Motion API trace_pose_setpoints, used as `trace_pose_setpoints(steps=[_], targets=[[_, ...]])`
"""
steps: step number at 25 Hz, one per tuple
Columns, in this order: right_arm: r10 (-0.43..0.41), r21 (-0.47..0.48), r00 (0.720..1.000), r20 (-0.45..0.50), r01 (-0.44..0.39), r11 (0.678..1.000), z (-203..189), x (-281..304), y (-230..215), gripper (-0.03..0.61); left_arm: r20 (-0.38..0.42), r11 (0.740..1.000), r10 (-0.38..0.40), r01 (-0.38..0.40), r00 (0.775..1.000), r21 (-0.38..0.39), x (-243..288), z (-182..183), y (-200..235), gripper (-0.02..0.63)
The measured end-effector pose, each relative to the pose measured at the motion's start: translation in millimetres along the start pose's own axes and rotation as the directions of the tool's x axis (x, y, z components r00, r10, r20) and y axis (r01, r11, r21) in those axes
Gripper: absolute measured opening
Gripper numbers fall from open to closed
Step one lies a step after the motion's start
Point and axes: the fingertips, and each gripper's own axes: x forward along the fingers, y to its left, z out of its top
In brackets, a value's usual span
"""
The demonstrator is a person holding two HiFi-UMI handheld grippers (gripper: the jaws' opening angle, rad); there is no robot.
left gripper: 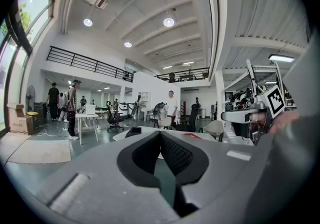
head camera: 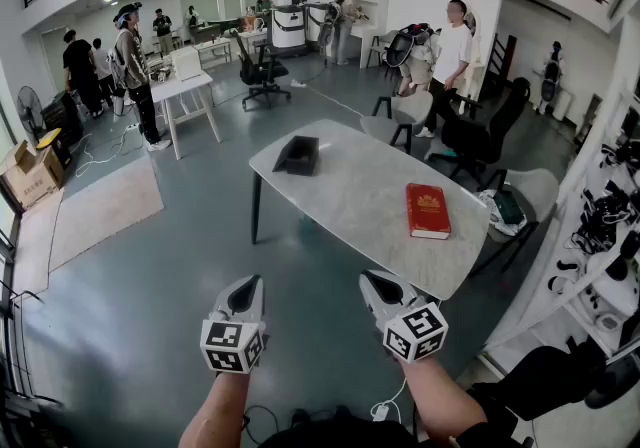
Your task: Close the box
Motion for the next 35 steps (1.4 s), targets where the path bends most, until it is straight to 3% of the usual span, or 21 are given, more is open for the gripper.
trace_pose_setpoints(steps=[12, 20, 30, 35], targets=[[0.035, 0.008, 0.999, 0.017, -0.035, 0.999, 1, -6, -4, 0.002, -0.01, 0.998, 0.049, -0.05, 0.999, -0.039, 6, 4, -17, 0.011], [0.016, 0.048, 0.999, 0.035, -0.018, 0.999, -3, -20, -33, 0.003, -0.05, 0.996, 0.085, -0.086, 0.995, -0.019, 8, -19, -31, 0.011], [0.07, 0.014, 0.997, -0.029, -0.069, 0.997, -22, -8, -29, 0.003, -0.058, 0.992, 0.118, -0.121, 0.991, -0.041, 11, -35, -24, 0.011], [0.078, 0.007, 0.995, -0.065, -0.078, 0.997, -26, 30, -30, 0.003, -0.066, 0.991, 0.128, -0.126, 0.99, 0.04, 35, -30, 6, 0.011]])
